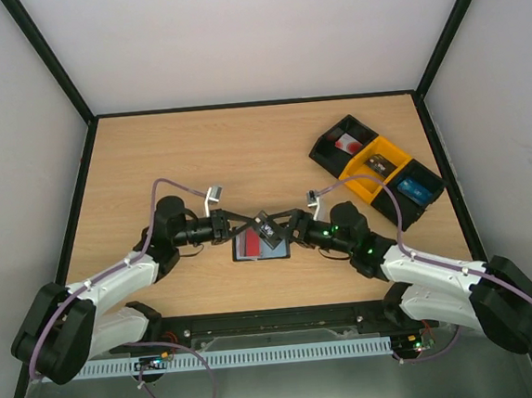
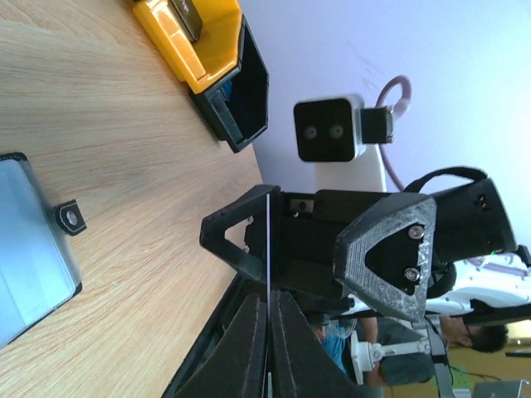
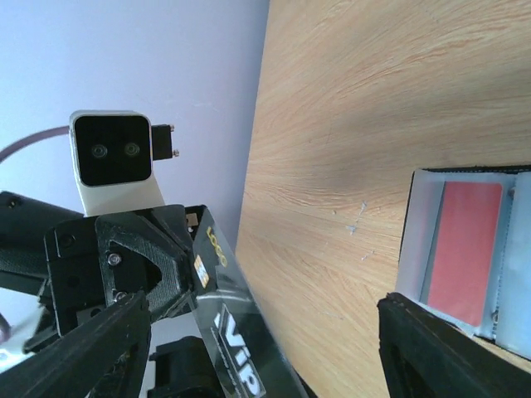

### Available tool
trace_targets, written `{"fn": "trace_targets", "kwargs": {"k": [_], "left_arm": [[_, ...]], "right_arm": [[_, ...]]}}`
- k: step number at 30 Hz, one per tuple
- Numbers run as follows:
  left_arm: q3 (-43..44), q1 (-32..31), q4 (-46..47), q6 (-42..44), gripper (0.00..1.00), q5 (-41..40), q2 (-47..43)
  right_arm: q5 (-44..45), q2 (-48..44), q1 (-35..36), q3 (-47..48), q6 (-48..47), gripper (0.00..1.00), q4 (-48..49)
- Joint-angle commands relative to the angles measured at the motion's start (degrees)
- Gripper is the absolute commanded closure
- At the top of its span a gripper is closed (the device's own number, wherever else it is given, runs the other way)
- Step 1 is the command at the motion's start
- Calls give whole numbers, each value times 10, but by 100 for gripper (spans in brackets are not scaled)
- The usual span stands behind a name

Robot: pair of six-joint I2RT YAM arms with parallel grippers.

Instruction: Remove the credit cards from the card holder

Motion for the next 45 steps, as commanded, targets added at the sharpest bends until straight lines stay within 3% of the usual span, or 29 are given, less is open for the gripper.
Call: {"fn": "trace_targets", "kwargs": {"k": [1,9,15,21,28,34,37,40,42,45], "left_arm": [[-7,0,76,-47,98,-32,-3],[-12,0,97,-75,98,-99,-18],[-14,0,99,-88,98,-128,-16],[-27,0,122,-109,98,-150,-19],[-33,0,119,-117,98,-168,-29],[-41,0,113,-116,98,-174,-41],[-39,0,99,-116,98,-175,-49],[-36,0,89,-113,97,-172,-54],[-32,0,69,-106,90,-174,-58],[-22,1,35,-85,62,-171,-65]], "right_arm": [[17,-6,2,-29,78,26,108],[50,0,9,-41,136,27,170],[72,3,16,-42,154,55,191],[85,21,30,-40,161,70,204],[88,52,45,-40,173,69,232],[103,54,51,-47,181,82,244],[112,46,50,-51,178,96,239],[119,36,50,-53,170,98,233],[129,27,51,-48,153,98,214],[151,6,50,-35,115,98,150]]}}
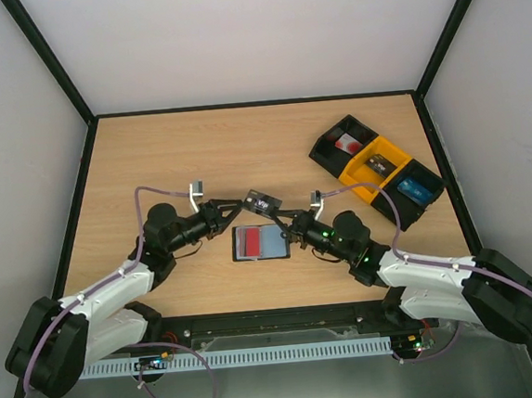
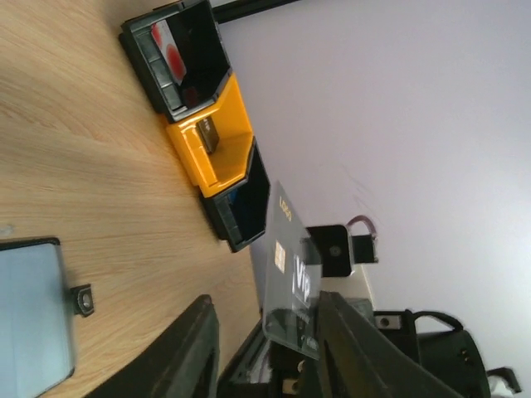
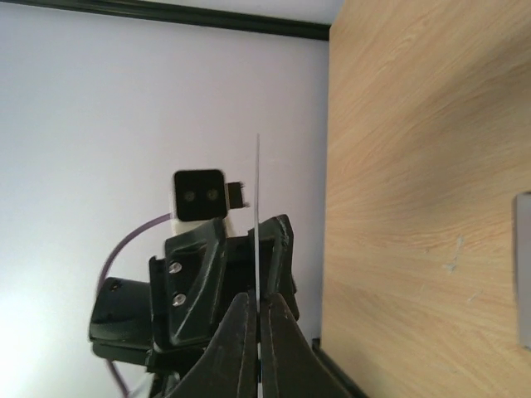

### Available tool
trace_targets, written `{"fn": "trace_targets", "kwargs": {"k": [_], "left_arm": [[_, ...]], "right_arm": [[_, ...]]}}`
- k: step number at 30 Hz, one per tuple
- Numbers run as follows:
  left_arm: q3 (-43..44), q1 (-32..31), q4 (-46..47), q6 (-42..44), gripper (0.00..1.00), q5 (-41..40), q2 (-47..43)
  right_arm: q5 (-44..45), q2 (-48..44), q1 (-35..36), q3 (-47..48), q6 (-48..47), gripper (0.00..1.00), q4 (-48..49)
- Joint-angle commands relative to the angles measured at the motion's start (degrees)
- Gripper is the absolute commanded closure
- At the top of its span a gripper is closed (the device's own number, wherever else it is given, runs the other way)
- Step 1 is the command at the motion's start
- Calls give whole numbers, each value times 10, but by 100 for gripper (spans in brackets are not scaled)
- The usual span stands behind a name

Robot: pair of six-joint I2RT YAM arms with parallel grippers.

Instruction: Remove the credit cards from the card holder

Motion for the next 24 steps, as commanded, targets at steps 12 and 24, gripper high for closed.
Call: {"fn": "trace_targets", "kwargs": {"k": [12,24], "left_arm": [[75,4,-266,169,1,-40,-75],[206,12,-542,339,1,-73,-41]], "right_arm": [[66,-59,-52,83,-181,98,-248],[21,-15,-239,215,-333,98,-453]]}}
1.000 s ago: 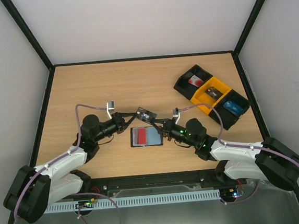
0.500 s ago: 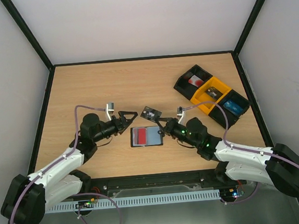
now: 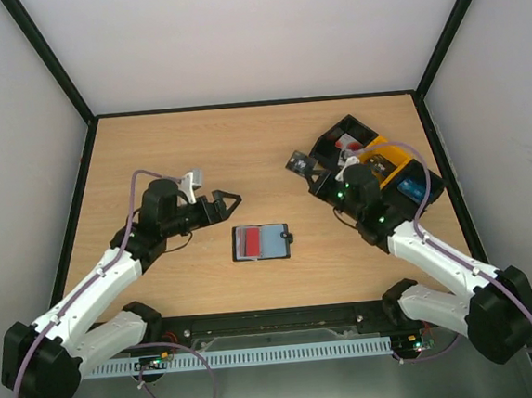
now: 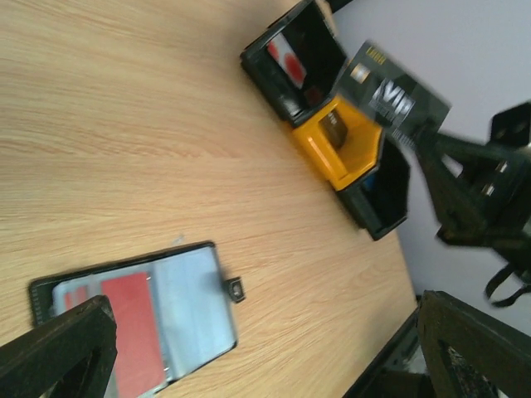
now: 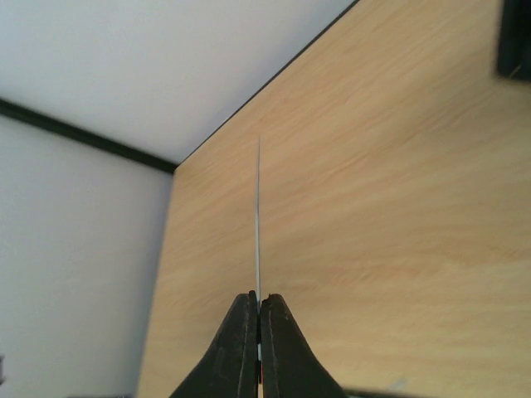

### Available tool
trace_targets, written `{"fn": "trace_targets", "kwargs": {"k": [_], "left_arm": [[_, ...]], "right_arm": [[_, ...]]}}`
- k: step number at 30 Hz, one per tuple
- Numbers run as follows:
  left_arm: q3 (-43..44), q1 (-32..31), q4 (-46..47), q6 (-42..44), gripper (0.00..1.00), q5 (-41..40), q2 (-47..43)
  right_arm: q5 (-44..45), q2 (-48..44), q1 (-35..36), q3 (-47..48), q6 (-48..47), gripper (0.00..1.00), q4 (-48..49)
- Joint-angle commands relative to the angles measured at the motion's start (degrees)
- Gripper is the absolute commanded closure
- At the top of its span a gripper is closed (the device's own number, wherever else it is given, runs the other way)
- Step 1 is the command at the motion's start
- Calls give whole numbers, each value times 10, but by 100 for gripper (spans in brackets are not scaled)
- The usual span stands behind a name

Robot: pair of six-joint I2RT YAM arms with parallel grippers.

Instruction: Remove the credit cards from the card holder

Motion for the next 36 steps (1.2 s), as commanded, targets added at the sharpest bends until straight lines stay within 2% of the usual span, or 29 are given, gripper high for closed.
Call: {"fn": "trace_targets", "kwargs": {"k": [1,5,12,19,29,36], "left_arm": [[34,4,-108,77,1,13,19],[50,10,-136,109,1,36,30],[49,36,-160,160,1,37,42],[38,61,-159,164,1,70,43],[45,65,-137,136,1,128,77],[30,65,-109,115,1,129,75]], "right_arm": [[-18,21,-73,52,-79,98,-99],[9,30,-138,70,-110,98,-152],[-38,32,-266,71,-129,98,-193],[-54,41,-379,91,-159,98,-234],[-76,142,-411,110,-140,98,-181],[-95,222,-425,130,-137,98,-109]]}}
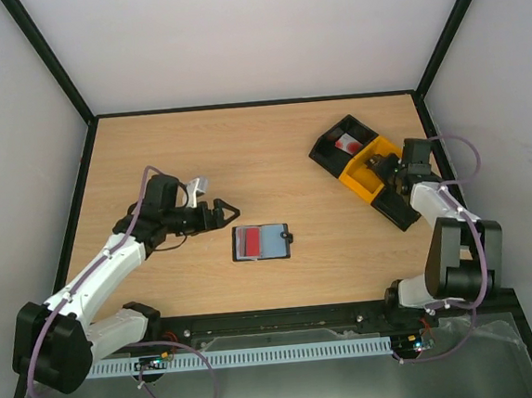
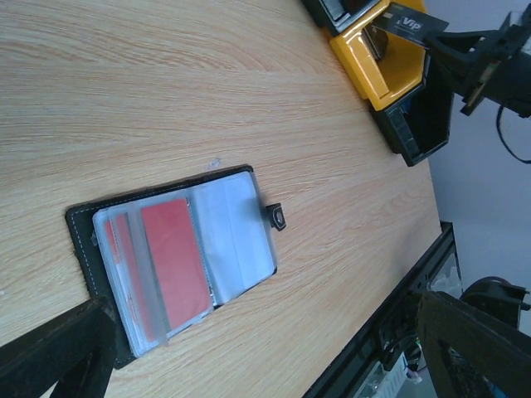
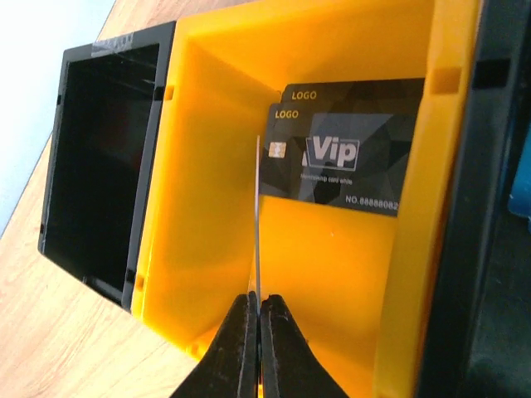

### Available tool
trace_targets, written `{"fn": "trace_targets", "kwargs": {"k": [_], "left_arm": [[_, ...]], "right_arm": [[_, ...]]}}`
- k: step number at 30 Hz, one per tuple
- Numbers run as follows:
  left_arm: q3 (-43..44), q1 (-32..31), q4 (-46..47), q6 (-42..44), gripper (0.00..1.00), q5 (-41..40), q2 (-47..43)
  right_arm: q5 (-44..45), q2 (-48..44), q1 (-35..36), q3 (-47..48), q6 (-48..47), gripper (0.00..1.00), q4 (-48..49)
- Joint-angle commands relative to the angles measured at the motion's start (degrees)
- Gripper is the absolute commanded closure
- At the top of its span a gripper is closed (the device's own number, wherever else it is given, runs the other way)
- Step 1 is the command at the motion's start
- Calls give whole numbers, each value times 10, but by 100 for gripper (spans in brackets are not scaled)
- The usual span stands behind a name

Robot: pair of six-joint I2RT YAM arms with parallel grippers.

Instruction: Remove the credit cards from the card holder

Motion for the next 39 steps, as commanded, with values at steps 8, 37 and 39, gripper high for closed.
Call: {"fn": "trace_targets", "kwargs": {"k": [8,37,39], "left_arm": [[7,7,22,-3,1,9,2],[4,12,18,-20,1,2,-4],[4,13,7,-15,1,-8,-6]], "right_arm": [[-31,95,-28,56,2,98,75],[11,127,-51,112,-12,74,17],[15,114,-51,109,-11,72,14]]}}
